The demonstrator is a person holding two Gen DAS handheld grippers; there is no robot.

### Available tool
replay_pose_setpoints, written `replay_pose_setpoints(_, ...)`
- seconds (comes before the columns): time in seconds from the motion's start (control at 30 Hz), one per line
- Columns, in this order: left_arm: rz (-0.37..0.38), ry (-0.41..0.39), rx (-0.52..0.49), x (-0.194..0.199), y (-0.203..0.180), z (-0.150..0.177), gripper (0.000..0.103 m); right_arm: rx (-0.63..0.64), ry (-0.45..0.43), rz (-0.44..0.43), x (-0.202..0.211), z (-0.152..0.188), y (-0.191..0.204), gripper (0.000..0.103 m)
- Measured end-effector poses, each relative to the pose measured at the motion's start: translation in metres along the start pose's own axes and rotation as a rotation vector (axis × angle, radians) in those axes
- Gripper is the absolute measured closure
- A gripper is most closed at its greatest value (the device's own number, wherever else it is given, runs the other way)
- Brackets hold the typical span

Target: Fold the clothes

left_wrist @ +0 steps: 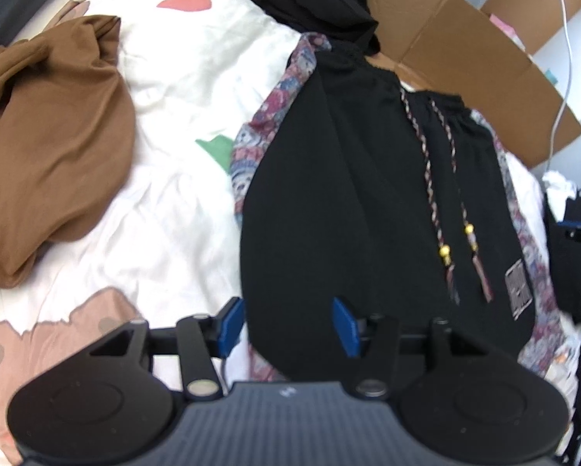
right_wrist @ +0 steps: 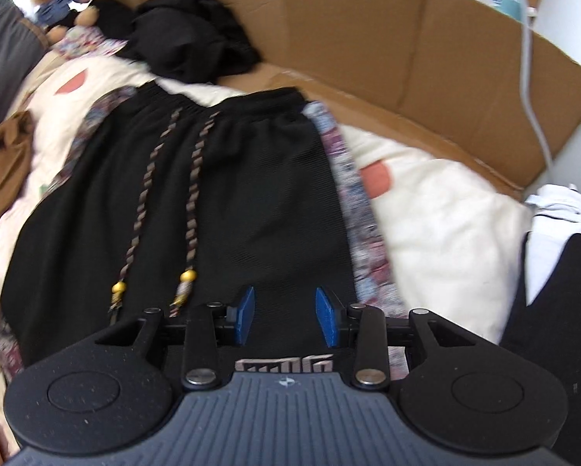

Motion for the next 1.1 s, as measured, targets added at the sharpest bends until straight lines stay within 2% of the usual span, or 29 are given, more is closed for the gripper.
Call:
replay_pose_setpoints(0.13,-0.004,0.036,-0.014,-0.008,0.000,0.010,0.047,0.035,0.012,-0.036,0.006,0.004,0.026,0.063)
replay_pose_setpoints(0.3,-0.034,0.131,-0.033,-0.031,0.002,0.027,0.048,0.058,0.013,-0.097,0.011,0.008,0.057,0.064)
replay_pose_setpoints(0.33,-0.035,0.147,-0.036,-0.034,0.002,0.030,0.055,0.063,0.015,-0.102,0.011,0.009,0.060,0.063)
replay_pose_setpoints(0.37,-0.031,0.161,-0.039,-0.036,0.002,0.032,0.066,0.070,0.019,-0.107,0.011,0.010,0.064,0.064)
replay_pose_setpoints(0.4,-0.028,0.175,-0.041,-0.038,0.001,0.034,0.099,0.080,0.023,-0.112,0.012,0.012,0.069,0.063)
replay_pose_setpoints(0.47,-0.024,0.190,-0.057,-0.040,-0.002,0.037,0.100,0.090,0.026,-0.112,0.014,0.015,0.072,0.064)
replay_pose_setpoints(0.63,-0.024,0.162,-0.145,-0.029,-0.030,0.027,0.101,0.088,0.005,-0.119,0.026,0.015,0.074,0.064)
replay_pose_setpoints(0.9,-0.028,0.136,-0.225,-0.025,-0.094,0.008,0.101,0.069,-0.013,-0.141,0.030,0.017,0.058,0.063)
replay_pose_setpoints(1.1,0.031,0.147,-0.309,-0.058,-0.150,-0.001,0.101,0.056,-0.028,-0.171,0.035,0.023,0.042,0.063)
Point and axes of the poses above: each gripper's, at about its wrist camera, not at the fingertips, and x roughly against the way its jaws point, y to its left, z to its underside, the point moved 1 cm from there along -x, roughly the way its jaws point, and after that the axes turned 7 degrees about z, right-handed, at the moved point
